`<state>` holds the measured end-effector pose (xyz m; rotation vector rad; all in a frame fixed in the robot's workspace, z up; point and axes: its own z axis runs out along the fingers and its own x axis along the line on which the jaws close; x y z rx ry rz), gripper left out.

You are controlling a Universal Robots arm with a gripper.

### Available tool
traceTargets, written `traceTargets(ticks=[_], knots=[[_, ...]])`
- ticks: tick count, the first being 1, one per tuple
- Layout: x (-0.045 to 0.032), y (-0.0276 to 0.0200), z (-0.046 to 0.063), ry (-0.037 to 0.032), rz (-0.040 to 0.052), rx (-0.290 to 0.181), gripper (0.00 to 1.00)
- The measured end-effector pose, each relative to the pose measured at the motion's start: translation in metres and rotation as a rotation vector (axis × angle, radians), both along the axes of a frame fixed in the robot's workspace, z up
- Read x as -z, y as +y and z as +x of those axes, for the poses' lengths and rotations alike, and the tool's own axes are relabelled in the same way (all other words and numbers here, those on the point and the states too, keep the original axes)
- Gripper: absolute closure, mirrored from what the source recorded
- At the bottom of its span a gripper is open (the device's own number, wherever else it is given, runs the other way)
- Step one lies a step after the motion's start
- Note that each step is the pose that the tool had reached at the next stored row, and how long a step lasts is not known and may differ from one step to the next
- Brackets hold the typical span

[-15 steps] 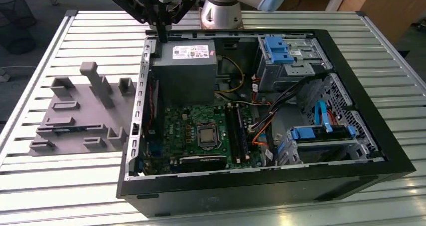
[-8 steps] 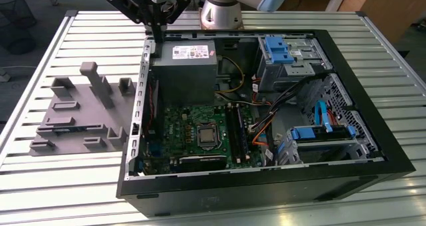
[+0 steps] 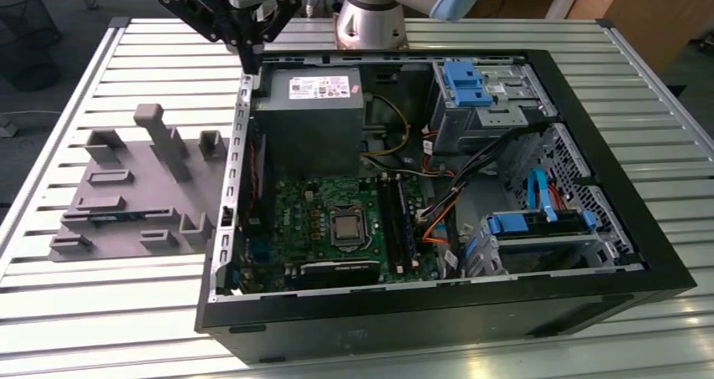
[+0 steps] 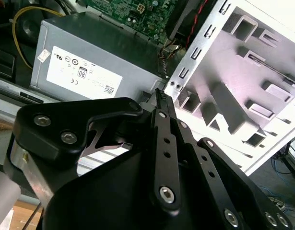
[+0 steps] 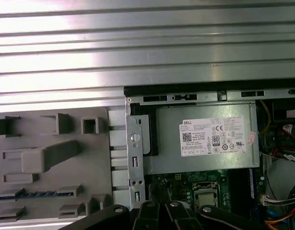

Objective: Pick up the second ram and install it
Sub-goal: 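Reach for the second ram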

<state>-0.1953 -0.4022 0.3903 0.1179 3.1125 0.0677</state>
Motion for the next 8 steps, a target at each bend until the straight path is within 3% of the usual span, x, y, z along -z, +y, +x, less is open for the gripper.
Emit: traceTargets(ticks=[4, 8], knots=[[0.0008, -0.0058, -0.008, 0.0, 0.0, 0.0, 0.89], [0.0011, -0.0077, -0.022, 0.0001, -0.0001, 0.0, 0.89]])
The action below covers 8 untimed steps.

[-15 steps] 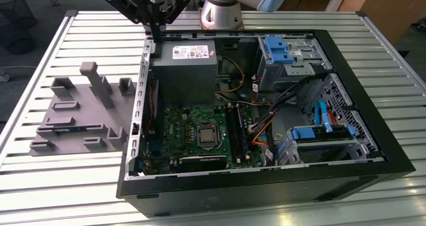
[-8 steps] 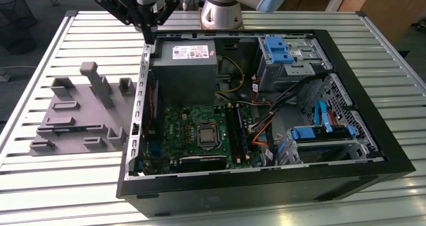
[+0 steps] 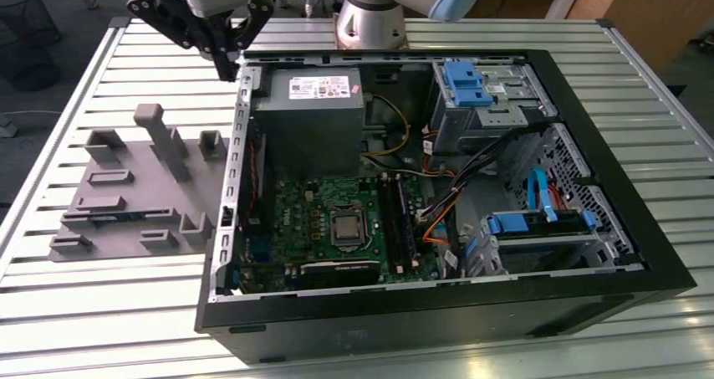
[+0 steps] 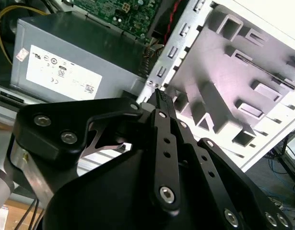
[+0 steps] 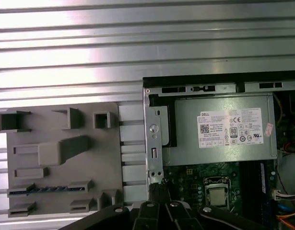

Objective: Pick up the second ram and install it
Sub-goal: 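Reach for the second ram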

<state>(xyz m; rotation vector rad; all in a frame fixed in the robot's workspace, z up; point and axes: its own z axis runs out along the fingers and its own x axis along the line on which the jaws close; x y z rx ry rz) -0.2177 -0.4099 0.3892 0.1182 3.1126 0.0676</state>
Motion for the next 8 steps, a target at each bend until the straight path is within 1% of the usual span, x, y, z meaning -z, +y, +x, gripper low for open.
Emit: traceTargets(ticks=[4, 8], knots=[[0.0006, -0.003, -0.011, -0.0001, 0.0, 0.0, 0.89], [0.0012, -0.0053, -0.018, 0.0, 0.0, 0.0, 0.89]])
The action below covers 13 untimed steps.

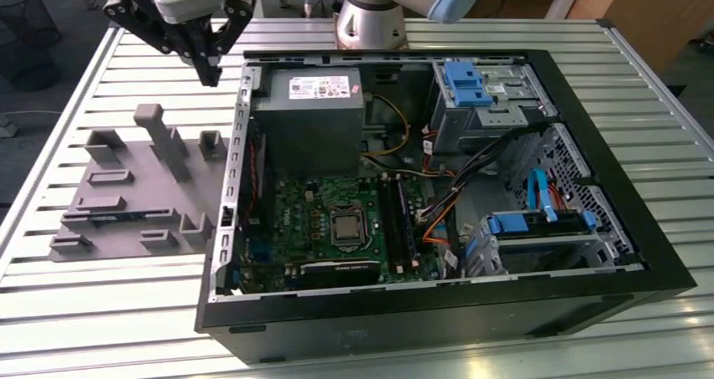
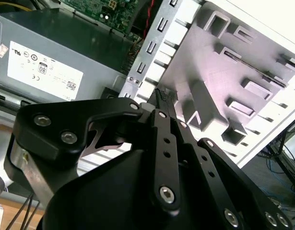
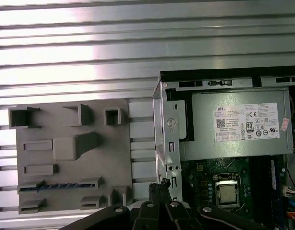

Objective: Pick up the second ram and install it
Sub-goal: 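Reach for the second ram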

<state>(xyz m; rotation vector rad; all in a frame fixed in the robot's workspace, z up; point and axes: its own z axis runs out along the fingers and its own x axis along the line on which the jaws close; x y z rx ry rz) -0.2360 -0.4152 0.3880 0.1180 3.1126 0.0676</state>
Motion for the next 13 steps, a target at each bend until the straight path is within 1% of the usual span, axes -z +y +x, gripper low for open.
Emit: traceTargets(ticks=[4, 13], knots=[[0.0003, -0.0009, -0.0046, 0.0, 0.0, 0.0, 0.89], [0.0003, -0.0009, -0.0059, 0.0, 0.0, 0.0, 0.89]])
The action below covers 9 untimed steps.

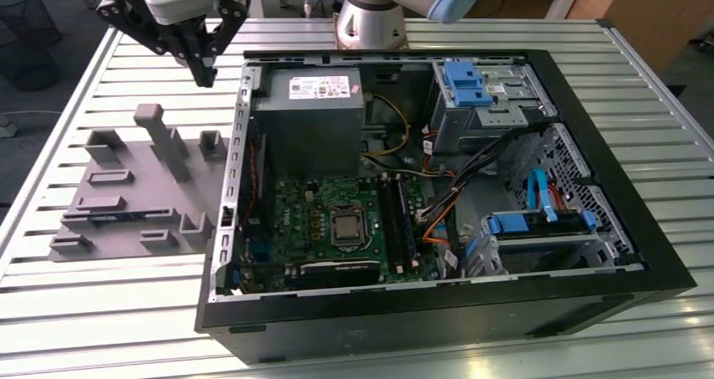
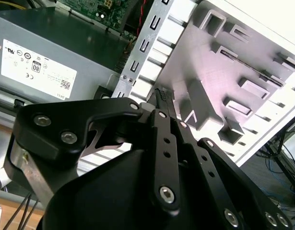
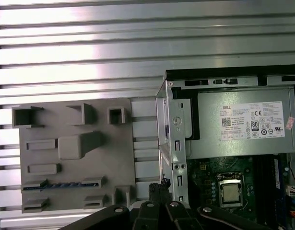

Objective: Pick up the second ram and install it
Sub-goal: 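Reach for the second ram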

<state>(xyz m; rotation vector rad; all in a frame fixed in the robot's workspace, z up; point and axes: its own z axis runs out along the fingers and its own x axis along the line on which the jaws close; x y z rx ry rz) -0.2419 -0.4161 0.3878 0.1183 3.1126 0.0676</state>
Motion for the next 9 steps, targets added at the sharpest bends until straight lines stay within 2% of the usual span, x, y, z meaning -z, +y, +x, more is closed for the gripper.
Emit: traceTargets(ticks=[9], knots=[[0.001, -0.0015, -0.012, -0.0001, 0.0, 0.0, 0.89]])
